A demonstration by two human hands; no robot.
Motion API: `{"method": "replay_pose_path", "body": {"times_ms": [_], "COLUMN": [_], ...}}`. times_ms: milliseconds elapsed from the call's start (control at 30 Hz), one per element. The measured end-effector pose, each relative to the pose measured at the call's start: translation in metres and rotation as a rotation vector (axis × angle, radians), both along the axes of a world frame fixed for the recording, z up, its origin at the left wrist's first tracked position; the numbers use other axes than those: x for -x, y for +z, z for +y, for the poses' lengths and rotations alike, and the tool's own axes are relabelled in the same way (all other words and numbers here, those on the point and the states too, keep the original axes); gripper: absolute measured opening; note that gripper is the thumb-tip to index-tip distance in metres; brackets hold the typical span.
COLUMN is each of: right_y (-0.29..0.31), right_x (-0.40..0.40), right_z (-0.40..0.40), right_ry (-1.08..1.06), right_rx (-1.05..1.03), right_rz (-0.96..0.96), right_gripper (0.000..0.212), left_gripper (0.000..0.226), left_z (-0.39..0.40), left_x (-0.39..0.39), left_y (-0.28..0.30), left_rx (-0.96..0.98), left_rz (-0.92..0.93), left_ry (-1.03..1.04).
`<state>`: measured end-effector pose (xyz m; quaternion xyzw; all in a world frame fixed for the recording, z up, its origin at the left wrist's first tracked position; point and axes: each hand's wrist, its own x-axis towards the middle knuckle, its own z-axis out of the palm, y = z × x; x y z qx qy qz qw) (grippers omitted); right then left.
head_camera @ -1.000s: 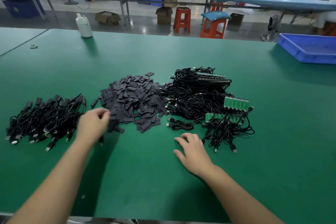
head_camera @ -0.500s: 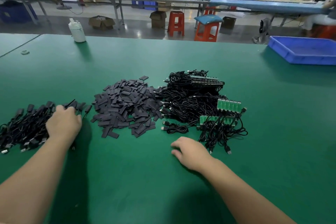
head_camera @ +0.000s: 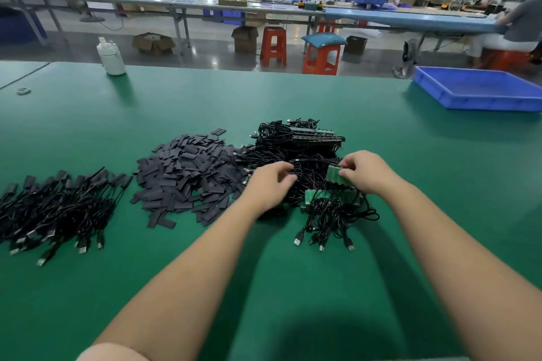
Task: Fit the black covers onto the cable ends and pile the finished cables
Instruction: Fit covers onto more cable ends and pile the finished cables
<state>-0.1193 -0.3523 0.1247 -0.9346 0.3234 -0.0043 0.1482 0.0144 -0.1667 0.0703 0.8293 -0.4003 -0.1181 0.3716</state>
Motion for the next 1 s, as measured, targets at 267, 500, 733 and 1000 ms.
{"method": "replay_pose_path", "body": {"times_ms": [267, 500, 733, 1000], "right_y": [0.000, -0.008, -0.011, -0.015], "right_x": [0.004, 0.002, -0.009, -0.006], "right_z": [0.018, 0.028, 0.038, 0.034], "right_ry": [0.142, 0.139, 0.083, 0.089], "right_rx": [-0.115, 0.009, 0.050, 0.105], "right_rz": [-0.170, -0.234, -0.223, -0.204], "right_gripper": [0.015, 0.019, 0.023, 0.024], "left_gripper": [0.020, 0.037, 0.037, 0.046], "left_z": [-0.041, -0.036, -0.034, -0.017], "left_x": [0.047, 0.053, 0.059, 0.049], "left_y": [0.004, 0.002, 0.005, 0.007], "left_rx": [0.069, 0.069, 0.034, 0.078], "left_rz": [0.120, 0.220, 0.092, -0.053], "left_ry": [-0.003, 0.044, 0.192, 0.300]}}
